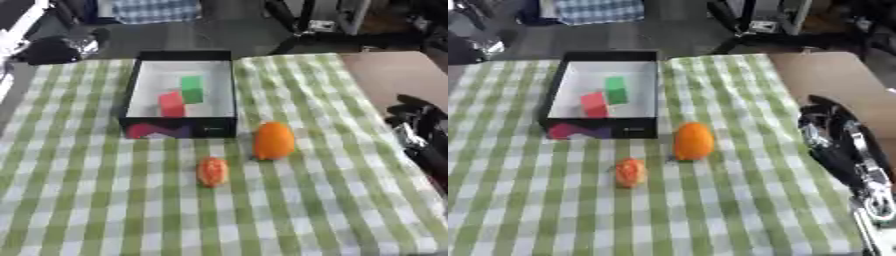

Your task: Pick up objects on the table and place them in the box.

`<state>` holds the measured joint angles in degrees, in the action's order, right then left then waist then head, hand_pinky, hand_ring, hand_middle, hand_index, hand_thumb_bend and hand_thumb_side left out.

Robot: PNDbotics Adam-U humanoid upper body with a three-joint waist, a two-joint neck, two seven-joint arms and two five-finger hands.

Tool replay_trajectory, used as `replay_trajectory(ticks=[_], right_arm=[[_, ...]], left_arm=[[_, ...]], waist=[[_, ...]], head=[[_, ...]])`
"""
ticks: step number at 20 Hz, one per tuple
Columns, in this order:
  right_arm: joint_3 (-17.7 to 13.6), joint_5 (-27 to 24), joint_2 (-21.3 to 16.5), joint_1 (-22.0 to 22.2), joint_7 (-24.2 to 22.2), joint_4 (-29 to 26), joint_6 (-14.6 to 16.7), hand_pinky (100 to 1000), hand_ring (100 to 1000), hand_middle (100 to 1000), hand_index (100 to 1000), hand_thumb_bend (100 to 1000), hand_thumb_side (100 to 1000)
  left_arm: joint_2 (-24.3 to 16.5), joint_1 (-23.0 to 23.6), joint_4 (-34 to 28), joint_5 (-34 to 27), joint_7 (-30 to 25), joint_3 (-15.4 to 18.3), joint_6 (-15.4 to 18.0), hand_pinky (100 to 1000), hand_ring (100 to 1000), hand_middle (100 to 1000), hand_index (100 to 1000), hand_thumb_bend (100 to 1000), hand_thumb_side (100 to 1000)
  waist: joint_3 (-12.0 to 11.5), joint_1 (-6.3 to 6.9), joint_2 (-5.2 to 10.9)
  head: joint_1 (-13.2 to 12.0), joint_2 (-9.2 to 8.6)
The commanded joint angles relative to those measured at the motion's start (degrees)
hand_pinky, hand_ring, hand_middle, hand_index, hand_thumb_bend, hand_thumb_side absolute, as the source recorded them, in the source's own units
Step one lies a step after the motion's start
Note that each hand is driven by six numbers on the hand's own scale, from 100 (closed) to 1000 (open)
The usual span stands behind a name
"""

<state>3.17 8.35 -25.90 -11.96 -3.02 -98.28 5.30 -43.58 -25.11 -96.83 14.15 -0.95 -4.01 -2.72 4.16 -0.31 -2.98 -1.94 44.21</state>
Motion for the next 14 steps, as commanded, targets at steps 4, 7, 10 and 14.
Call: replay_trajectory(ticks=[4,7,10,14], right_arm=[[4.9,3.4,-8.9,-8.0,-5.8,4.5,2.9,885,732,720,879,100,489],[8.6,4.9,-10.7,-12.9,-9.9,8.4,4.3,886,747,735,901,100,535],[11.8,7.0,-10.7,-17.5,-14.9,13.4,6.3,888,760,747,917,100,585],[14.6,12.6,-8.7,-22.0,-19.0,20.2,9.4,887,770,757,929,163,630]], left_arm=[[0.8,8.6,-9.6,-7.7,6.2,4.6,-2.5,744,534,593,908,387,691],[4.7,12.6,-10.4,-8.8,7.1,5.1,-2.7,739,527,585,909,366,712],[7.9,15.2,-10.5,-9.4,7.5,5.4,-2.6,737,525,582,910,358,722],[11.3,16.7,-9.8,-9.7,7.4,5.4,-2.5,736,522,579,911,345,735]], waist=[[-1.0,-0.15,1.15],[-2.0,-0.16,1.14],[-2.5,-0.15,1.06],[-3.0,-0.04,0.87]], head=[[0.4,-0.09],[0.7,-0.09],[0.9,-0.09],[1.1,-0.09]])
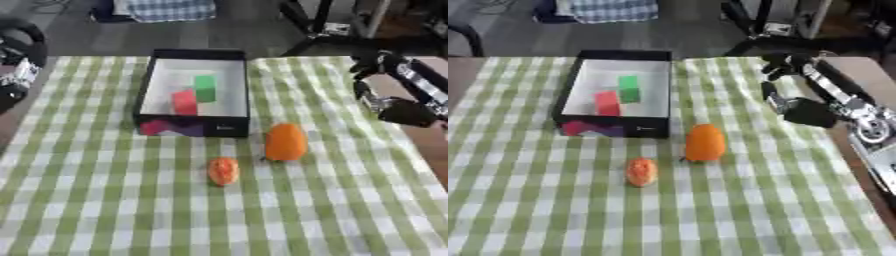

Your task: Pick up objects on the table and place them in the box.

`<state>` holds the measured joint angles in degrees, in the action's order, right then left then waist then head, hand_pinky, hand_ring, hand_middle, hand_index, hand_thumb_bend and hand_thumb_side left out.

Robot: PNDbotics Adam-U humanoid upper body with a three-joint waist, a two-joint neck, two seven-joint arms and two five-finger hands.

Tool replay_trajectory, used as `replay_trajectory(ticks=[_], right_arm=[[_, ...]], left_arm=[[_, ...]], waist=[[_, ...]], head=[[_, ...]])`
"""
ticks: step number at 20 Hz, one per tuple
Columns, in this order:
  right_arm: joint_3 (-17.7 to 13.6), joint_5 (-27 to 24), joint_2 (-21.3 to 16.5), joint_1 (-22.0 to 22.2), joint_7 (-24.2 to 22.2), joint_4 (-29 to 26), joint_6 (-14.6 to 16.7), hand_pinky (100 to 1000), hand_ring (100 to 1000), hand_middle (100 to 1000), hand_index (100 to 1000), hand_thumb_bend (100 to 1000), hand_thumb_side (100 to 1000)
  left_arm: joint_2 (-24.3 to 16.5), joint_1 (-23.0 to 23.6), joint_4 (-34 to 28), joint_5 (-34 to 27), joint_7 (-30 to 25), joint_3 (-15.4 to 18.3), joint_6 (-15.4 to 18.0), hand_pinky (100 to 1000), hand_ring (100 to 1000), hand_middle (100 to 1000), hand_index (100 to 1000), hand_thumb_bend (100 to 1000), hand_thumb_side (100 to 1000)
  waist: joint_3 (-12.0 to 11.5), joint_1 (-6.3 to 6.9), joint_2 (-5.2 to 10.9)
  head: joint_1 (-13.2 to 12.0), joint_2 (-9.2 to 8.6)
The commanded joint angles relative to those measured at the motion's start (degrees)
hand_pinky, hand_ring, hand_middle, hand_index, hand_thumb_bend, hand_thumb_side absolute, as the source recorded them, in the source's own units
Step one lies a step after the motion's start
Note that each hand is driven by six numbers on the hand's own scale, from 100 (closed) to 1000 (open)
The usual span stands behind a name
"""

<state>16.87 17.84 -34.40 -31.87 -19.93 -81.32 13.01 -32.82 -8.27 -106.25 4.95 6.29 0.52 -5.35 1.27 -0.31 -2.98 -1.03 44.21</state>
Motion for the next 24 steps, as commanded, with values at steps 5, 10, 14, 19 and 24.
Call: replay_trajectory(ticks=[5,10,14,19,24], right_arm=[[1.7,11.6,4.6,-5.3,-4.1,11.7,5.5,890,780,767,934,318,673],[1.1,18.6,8.2,-6.9,-3.8,17.3,8.7,890,789,774,929,402,652],[0.7,22.4,9.4,-7.4,-3.4,18.9,10.7,891,793,773,922,431,653],[0.6,23.8,10.3,-7.6,-2.7,19.8,11.7,890,792,771,913,433,653],[0.6,25.8,11.6,-7.8,-2.8,20.7,12.0,889,793,771,860,382,629]], left_arm=[[3.2,0.5,0.4,-0.4,-0.5,1.0,0.3,737,522,580,913,332,753],[4.7,0.9,0.9,-0.2,-1.9,0.8,0.6,736,521,580,913,328,760],[5.3,1.2,1.3,0.0,-2.6,0.9,0.6,737,521,581,915,326,767],[5.9,1.3,1.6,0.3,-3.0,0.9,0.6,737,521,581,917,325,769],[6.3,1.3,1.6,0.3,-3.0,1.0,0.7,737,521,581,917,324,769]], waist=[[-0.5,0.24,0.58],[-0.8,0.43,0.43],[-0.9,0.42,0.44],[-1.2,0.43,0.41],[-1.4,0.45,0.4]], head=[[0.4,-0.09],[0.6,-0.09],[0.7,-0.09],[0.9,-0.09],[1.2,-0.09]])
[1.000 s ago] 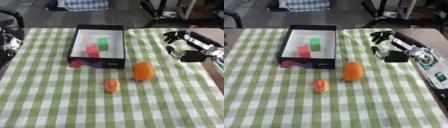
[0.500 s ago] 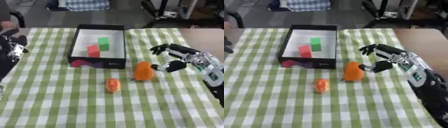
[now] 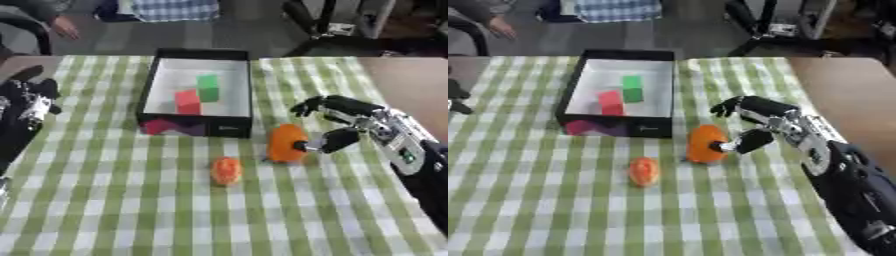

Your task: Pick up objects on the table and place them in the box.

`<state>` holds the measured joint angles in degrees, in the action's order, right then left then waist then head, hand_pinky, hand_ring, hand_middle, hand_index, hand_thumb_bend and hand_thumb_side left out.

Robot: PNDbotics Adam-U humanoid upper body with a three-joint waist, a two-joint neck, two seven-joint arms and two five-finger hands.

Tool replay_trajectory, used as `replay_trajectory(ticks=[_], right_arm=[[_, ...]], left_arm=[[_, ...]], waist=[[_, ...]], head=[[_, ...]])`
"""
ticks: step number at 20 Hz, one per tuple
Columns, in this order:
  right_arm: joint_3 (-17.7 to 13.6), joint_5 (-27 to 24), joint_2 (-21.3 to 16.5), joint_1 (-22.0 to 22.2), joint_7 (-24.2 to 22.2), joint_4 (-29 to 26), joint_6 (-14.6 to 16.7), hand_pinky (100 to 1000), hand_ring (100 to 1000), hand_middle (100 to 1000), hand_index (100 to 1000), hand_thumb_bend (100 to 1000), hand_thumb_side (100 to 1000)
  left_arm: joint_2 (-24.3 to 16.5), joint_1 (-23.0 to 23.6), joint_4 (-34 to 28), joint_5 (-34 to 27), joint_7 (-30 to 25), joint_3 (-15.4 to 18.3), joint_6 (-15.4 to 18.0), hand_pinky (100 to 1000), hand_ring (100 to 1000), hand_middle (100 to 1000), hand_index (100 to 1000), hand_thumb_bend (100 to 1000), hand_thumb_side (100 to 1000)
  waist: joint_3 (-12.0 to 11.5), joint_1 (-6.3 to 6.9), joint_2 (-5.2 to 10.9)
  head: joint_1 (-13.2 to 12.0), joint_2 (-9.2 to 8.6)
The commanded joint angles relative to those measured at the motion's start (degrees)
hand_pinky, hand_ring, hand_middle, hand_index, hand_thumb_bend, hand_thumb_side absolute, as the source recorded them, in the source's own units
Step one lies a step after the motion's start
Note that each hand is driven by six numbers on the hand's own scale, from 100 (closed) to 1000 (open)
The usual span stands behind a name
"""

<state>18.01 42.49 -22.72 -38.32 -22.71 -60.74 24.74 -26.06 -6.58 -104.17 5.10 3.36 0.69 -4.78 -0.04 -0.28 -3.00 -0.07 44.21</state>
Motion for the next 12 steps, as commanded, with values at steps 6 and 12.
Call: replay_trajectory(ticks=[6,12], right_arm=[[-1.1,5.8,1.0,-1.7,1.4,1.7,0.7,876,780,746,614,164,433],[-1.7,7.7,0.9,-1.6,6.8,1.8,1.6,853,747,694,395,100,183]], left_arm=[[-0.1,-0.3,-0.5,0.2,-0.2,0.7,0.1,737,521,581,917,321,772],[0.2,-0.2,-0.3,0.1,-0.3,0.6,0.1,737,521,581,917,311,778]], waist=[[-0.4,0.44,0.42],[-0.5,0.41,0.46]], head=[[0.5,-0.09],[0.5,-0.09]])
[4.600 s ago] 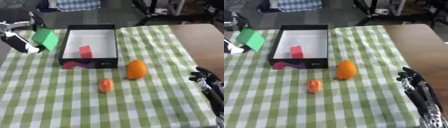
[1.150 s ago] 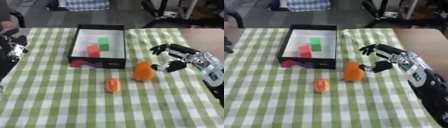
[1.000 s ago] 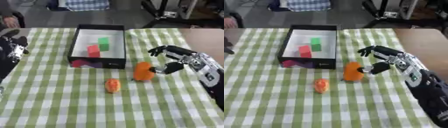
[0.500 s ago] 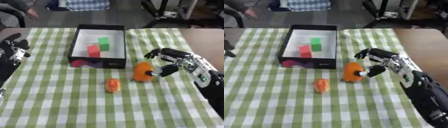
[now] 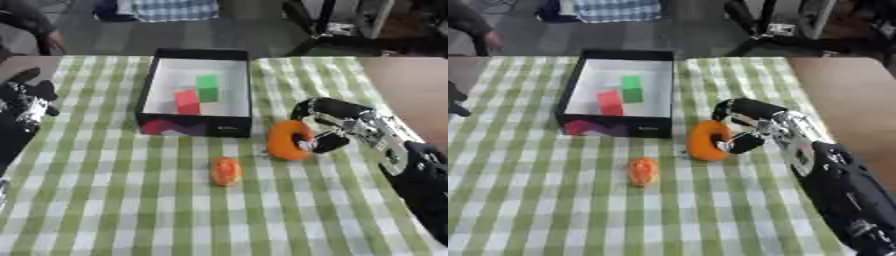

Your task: Pick up objects on the table and place them in the box.

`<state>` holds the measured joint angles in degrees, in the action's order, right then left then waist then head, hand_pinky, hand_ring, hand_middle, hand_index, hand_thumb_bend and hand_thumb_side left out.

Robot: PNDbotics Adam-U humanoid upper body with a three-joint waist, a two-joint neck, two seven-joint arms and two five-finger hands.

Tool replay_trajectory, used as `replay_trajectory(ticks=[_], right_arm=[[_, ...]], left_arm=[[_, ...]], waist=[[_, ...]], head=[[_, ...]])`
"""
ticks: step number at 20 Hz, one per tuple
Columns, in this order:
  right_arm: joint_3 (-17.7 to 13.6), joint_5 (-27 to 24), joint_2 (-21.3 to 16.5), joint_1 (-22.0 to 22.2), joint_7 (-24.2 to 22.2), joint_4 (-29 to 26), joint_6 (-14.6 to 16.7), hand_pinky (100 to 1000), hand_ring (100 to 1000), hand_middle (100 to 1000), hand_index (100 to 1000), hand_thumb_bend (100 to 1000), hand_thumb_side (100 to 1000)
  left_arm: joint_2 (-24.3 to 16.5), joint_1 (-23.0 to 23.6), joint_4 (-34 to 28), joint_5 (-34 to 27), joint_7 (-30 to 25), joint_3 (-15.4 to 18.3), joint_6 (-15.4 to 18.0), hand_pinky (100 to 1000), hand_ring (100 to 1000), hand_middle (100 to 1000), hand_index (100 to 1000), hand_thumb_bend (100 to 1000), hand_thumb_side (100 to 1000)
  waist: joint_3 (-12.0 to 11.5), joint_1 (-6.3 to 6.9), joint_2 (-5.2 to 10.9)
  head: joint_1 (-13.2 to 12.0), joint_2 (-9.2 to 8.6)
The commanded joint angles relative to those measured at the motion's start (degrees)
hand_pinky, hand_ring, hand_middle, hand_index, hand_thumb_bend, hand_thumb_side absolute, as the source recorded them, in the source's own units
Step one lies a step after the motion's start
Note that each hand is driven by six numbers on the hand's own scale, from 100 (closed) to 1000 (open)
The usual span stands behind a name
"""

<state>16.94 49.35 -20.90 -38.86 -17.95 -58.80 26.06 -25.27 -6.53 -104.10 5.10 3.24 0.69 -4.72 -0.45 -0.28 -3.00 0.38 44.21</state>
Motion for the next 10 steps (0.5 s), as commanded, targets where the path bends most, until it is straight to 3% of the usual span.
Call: replay_trajectory(ticks=[1,5,10], right_arm=[[-0.7,0.9,-1.0,-1.0,2.8,-0.3,0.4,852,746,690,390,100,176],[-1.1,-0.9,-1.5,-1.0,4.5,-2.6,0.7,854,744,683,379,100,153],[-2.3,-7.7,-3.1,-3.7,3.4,-9.1,-0.8,858,741,678,379,100,121]], left_arm=[[-0.5,-0.3,-0.4,0.1,-0.2,0.6,0.1,737,521,581,917,301,782],[-0.5,-0.3,-0.3,0.1,-0.1,0.7,0.1,737,521,581,917,286,786],[-0.3,-0.2,-0.2,-0.1,-0.1,0.5,0.1,737,521,581,917,276,792]], waist=[[-0.1,0.4,0.46],[-0.1,0.4,0.45],[-0.1,0.33,0.51]], head=[[0.1,-0.09],[-0.1,-0.09],[-0.2,-0.09]])
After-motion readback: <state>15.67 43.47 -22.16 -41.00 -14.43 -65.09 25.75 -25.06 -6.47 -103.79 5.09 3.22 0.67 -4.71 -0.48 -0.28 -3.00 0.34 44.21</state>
